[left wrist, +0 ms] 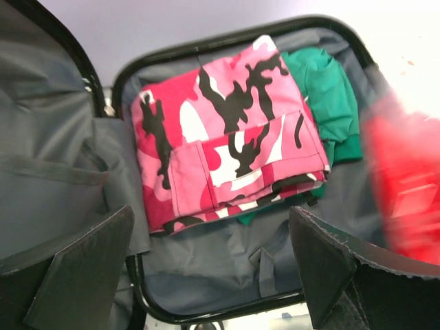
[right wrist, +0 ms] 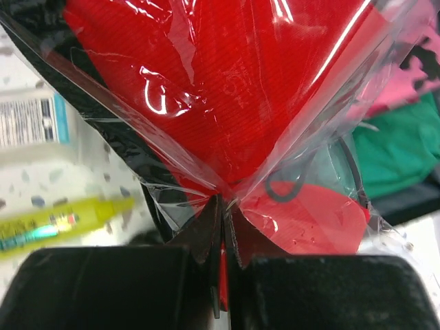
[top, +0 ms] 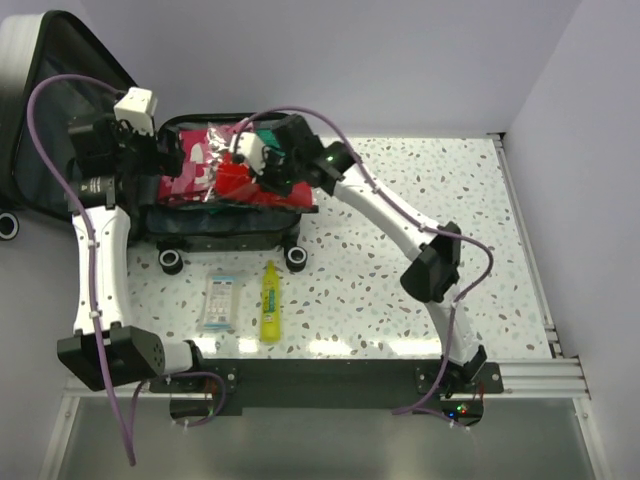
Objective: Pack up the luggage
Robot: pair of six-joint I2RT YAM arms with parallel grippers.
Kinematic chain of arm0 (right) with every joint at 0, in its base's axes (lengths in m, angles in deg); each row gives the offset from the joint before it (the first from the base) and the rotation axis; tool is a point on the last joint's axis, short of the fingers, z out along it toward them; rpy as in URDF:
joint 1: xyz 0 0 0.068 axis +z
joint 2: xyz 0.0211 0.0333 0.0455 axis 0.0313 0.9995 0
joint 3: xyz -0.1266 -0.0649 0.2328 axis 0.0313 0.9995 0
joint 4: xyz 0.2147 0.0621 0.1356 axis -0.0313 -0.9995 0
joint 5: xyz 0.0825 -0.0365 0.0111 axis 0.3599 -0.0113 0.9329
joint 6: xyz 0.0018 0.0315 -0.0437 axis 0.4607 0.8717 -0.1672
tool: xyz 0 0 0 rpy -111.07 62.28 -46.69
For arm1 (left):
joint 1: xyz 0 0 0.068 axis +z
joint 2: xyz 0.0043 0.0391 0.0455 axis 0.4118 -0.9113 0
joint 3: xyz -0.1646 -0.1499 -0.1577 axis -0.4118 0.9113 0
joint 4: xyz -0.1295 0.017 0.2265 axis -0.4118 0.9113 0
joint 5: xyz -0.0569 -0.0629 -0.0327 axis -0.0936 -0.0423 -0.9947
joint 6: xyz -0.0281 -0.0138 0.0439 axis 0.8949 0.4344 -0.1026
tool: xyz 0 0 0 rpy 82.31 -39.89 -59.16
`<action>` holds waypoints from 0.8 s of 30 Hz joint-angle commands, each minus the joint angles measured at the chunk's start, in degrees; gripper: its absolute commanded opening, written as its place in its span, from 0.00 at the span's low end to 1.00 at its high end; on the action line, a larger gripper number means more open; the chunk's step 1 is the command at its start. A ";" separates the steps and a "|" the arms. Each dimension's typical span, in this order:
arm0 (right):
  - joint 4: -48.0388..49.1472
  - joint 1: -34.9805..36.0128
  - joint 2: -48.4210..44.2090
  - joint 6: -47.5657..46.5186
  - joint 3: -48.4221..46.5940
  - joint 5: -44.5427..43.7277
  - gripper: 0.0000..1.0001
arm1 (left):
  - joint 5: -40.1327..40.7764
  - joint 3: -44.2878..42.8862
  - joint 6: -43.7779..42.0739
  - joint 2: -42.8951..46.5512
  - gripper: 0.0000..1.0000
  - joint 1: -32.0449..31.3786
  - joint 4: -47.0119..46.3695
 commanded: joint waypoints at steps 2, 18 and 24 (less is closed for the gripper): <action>10.21 5.03 4.17 7.01 -5.11 -10.01 0.00 | 1.39 0.06 1.12 5.21 1.00 0.68 -1.11; 27.35 9.08 18.06 8.51 -4.24 -21.63 0.00 | 2.01 4.98 2.53 8.46 1.00 0.68 -2.96; 26.83 10.22 20.45 8.60 -6.27 -20.50 0.00 | 2.19 5.69 2.62 8.02 1.00 0.68 -2.87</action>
